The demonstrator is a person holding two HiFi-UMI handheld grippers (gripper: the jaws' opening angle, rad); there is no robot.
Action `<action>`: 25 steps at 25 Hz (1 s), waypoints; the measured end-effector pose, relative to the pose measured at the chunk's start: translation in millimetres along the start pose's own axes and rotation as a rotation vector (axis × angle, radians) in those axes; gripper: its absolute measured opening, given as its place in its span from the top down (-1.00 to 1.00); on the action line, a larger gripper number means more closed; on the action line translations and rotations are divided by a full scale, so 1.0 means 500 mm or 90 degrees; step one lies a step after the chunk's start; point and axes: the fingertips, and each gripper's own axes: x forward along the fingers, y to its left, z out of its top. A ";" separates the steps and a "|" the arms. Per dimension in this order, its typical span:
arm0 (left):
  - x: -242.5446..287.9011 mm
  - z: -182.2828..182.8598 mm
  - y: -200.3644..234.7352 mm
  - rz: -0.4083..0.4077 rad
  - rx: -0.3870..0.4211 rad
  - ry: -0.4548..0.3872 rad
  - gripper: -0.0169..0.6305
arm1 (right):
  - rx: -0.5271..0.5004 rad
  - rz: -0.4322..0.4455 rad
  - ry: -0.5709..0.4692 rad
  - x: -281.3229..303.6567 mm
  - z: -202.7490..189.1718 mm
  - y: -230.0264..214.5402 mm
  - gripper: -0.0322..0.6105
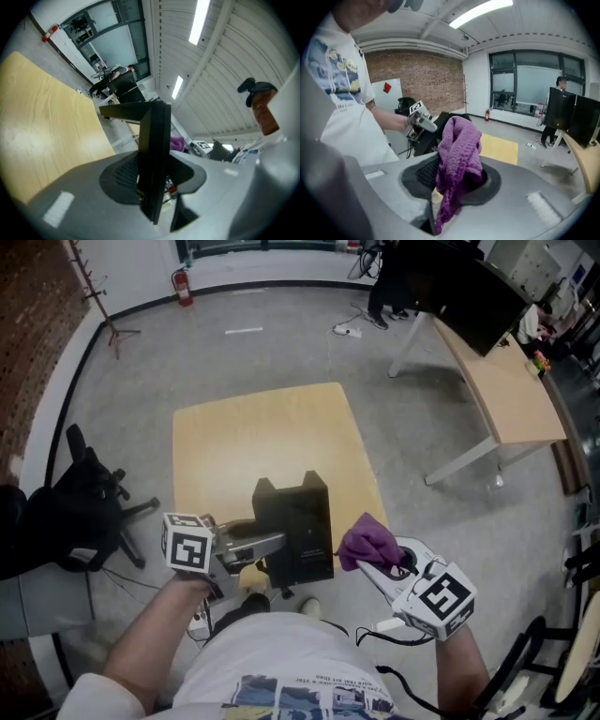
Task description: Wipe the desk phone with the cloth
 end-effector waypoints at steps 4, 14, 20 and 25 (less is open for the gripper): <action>0.010 -0.018 -0.012 -0.007 0.000 0.017 0.39 | -0.023 -0.016 -0.078 -0.026 0.123 -0.046 0.58; 0.030 -0.056 -0.045 -0.039 -0.004 0.051 0.39 | -0.064 0.080 -0.101 0.060 0.217 -0.053 0.58; 0.018 -0.061 -0.056 -0.048 0.004 0.061 0.39 | -0.021 0.118 -0.051 0.124 0.190 -0.074 0.58; 0.014 -0.068 -0.067 -0.055 0.017 0.070 0.39 | -0.002 0.144 0.006 0.178 0.150 -0.098 0.58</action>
